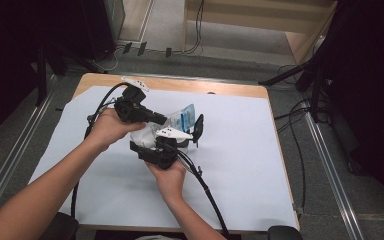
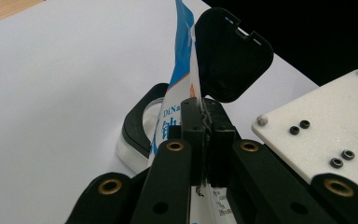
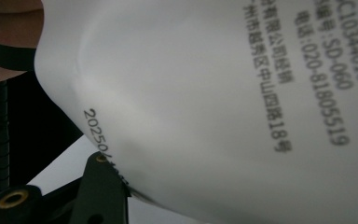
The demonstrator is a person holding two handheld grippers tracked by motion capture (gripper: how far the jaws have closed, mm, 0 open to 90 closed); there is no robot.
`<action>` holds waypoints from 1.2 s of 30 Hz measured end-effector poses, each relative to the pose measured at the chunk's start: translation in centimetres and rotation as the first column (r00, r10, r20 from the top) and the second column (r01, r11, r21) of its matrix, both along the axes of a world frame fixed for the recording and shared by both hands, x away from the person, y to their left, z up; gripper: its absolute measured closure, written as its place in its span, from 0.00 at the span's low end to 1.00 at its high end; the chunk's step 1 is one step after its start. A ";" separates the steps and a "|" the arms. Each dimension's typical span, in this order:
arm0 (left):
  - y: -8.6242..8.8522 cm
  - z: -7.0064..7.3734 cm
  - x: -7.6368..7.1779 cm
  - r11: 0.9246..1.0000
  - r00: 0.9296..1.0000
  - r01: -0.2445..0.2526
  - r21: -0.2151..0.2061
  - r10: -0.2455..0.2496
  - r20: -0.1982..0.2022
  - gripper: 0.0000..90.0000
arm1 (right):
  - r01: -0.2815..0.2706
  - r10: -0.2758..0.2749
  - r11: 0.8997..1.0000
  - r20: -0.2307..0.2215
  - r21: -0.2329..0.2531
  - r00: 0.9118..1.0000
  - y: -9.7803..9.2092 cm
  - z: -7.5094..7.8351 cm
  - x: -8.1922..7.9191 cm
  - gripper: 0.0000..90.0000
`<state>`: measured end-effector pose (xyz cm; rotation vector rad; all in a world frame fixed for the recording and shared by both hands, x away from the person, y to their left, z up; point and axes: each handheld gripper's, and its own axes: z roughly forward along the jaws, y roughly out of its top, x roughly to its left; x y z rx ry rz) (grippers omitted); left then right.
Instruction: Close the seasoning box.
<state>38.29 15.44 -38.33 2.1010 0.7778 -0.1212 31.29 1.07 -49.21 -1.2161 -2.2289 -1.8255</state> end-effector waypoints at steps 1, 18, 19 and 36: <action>0.0 0.0 0.0 1.000 1.000 0.000 0.001 0.000 0.001 0.99 | 0.000 0.000 1.000 0.000 0.001 1.000 0.0 0.0 0.0 0.58; 0.0 -0.1 0.0 1.000 1.000 0.001 0.001 -0.001 -0.004 0.99 | 0.000 0.000 1.000 0.001 -0.001 1.000 -0.1 0.0 0.0 0.64; 0.0 -0.1 0.0 1.000 1.000 0.001 0.002 -0.001 -0.003 0.99 | 0.000 0.000 1.000 0.001 -0.002 1.000 -0.1 0.1 0.0 0.65; 0.0 -0.2 0.1 1.000 1.000 -0.002 -0.002 0.002 -0.009 0.99 | -0.012 0.013 0.999 0.016 -0.040 1.000 -0.2 0.0 0.2 0.62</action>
